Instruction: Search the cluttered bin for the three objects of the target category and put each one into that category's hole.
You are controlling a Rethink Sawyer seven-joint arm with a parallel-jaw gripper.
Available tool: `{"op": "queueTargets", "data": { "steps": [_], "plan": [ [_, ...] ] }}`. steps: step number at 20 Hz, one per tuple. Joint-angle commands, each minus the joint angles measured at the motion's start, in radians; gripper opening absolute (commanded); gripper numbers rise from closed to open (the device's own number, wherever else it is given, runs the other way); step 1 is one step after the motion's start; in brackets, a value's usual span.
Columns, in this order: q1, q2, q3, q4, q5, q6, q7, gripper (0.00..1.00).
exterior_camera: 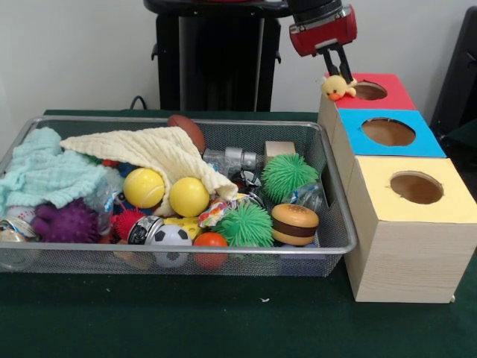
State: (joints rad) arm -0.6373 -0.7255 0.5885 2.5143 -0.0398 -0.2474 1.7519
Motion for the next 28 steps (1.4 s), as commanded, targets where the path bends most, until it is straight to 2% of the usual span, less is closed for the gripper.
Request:
{"op": "queueTargets", "data": {
  "steps": [1, 6, 10, 15, 18, 23, 28],
  "plan": [
    [0.031, 0.083, 0.048, 0.002, 0.045, 0.092, 0.241, 0.00],
    [0.029, 0.052, 0.086, 0.029, 0.072, 0.083, 0.288, 0.00],
    [0.042, 0.043, 0.081, 0.039, 0.080, 0.065, 0.299, 0.00],
    [0.048, 0.004, 0.156, 0.056, 0.124, 0.061, 0.358, 0.00],
    [0.046, 0.004, 0.172, 0.054, 0.136, 0.056, 0.363, 0.00],
    [0.035, -0.071, 0.250, 0.073, 0.184, 0.094, 0.415, 0.00],
    [0.041, -0.107, 0.258, 0.076, 0.196, 0.110, 0.420, 0.00]
  ]
}}
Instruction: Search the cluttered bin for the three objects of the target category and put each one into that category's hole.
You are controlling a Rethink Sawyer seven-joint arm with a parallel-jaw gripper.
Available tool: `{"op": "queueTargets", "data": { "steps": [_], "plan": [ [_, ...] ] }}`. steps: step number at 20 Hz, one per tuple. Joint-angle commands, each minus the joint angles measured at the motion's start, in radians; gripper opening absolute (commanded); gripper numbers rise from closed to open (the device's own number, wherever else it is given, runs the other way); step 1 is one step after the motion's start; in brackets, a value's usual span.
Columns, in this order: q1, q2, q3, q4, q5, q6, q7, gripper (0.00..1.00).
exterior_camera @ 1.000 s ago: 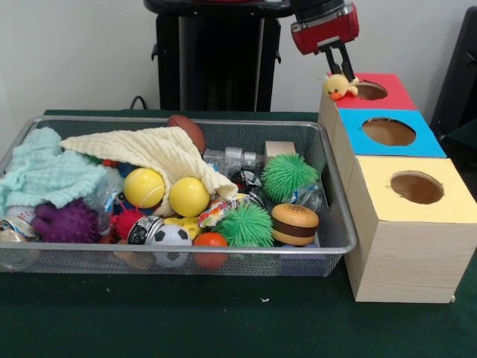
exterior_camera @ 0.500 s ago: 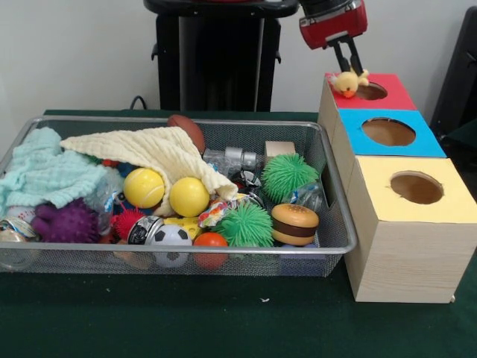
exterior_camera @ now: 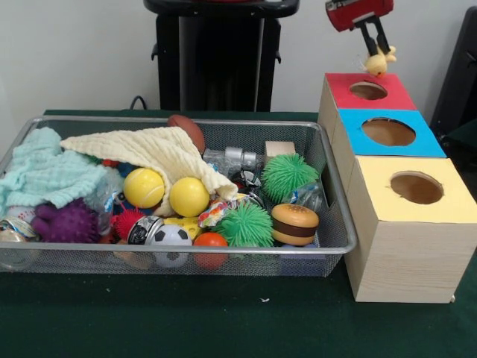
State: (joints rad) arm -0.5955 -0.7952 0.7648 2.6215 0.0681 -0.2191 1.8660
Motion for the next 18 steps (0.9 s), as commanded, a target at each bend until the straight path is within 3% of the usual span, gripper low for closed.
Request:
{"op": "queueTargets", "data": {
  "steps": [1, 4, 9, 18],
  "plan": [
    [0.001, -0.041, 0.071, -0.037, 0.082, 0.082, 0.293, 0.00],
    [0.027, -0.038, 0.009, -0.052, 0.053, 0.077, 0.239, 0.00],
    [0.098, -0.019, -0.177, -0.090, -0.006, -0.060, 0.157, 0.00],
    [0.136, 0.005, -0.241, -0.122, -0.053, -0.103, 0.159, 0.00]
  ]
}}
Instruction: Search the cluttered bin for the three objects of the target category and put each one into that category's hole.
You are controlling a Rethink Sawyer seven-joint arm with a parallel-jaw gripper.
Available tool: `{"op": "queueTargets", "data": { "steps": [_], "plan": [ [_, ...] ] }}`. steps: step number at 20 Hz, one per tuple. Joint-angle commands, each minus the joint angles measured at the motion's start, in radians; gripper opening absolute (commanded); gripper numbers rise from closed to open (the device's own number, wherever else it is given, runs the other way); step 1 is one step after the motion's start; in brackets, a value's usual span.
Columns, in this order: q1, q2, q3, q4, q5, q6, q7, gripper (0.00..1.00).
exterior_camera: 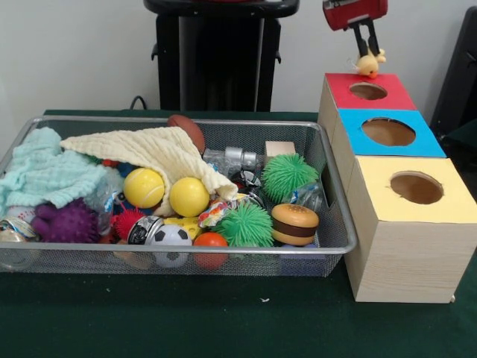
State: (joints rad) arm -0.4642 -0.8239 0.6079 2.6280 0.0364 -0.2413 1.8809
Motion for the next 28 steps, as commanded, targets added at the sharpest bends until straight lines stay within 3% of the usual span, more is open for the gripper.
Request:
{"op": "queueTargets", "data": {
  "steps": [1, 9, 18, 28],
  "plan": [
    [0.005, 0.037, -0.086, -0.131, -0.025, -0.080, 0.146, 0.00],
    [-0.024, 0.063, -0.034, -0.131, -0.053, -0.129, 0.215, 0.00],
    [-0.036, 0.024, -0.004, -0.141, -0.042, -0.170, 0.258, 0.00],
    [-0.015, 0.022, -0.034, -0.153, -0.048, -0.198, 0.229, 0.00]
  ]
}}
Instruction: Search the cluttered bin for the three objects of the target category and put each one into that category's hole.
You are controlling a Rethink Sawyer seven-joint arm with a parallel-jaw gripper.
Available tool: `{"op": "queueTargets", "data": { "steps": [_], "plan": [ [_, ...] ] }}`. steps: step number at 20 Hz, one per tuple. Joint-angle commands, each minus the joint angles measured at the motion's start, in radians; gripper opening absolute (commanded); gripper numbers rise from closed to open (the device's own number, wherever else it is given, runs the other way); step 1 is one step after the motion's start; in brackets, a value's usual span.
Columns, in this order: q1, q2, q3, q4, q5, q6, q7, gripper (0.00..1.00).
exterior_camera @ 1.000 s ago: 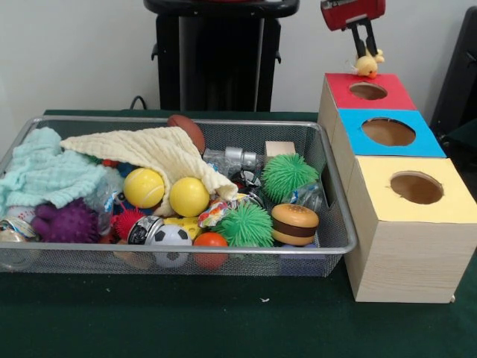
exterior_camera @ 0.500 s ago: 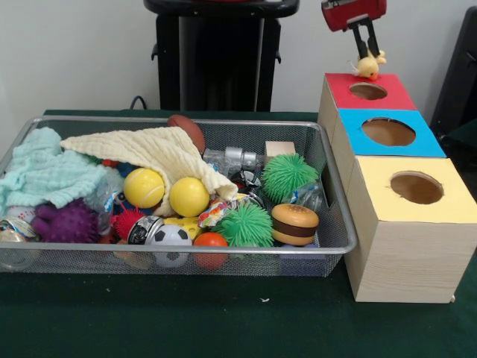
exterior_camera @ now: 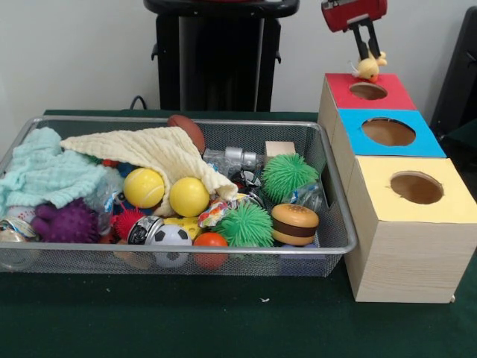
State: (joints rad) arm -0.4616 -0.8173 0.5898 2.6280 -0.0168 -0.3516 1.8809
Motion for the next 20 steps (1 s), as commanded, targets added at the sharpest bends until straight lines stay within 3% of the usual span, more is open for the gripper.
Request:
{"op": "queueTargets", "data": {
  "steps": [1, 20],
  "plan": [
    [-0.014, 0.017, -0.024, -0.157, 0.002, -0.095, 0.222, 0.00],
    [0.007, -0.001, -0.063, -0.174, -0.012, -0.126, 0.187, 0.00]
  ]
}}
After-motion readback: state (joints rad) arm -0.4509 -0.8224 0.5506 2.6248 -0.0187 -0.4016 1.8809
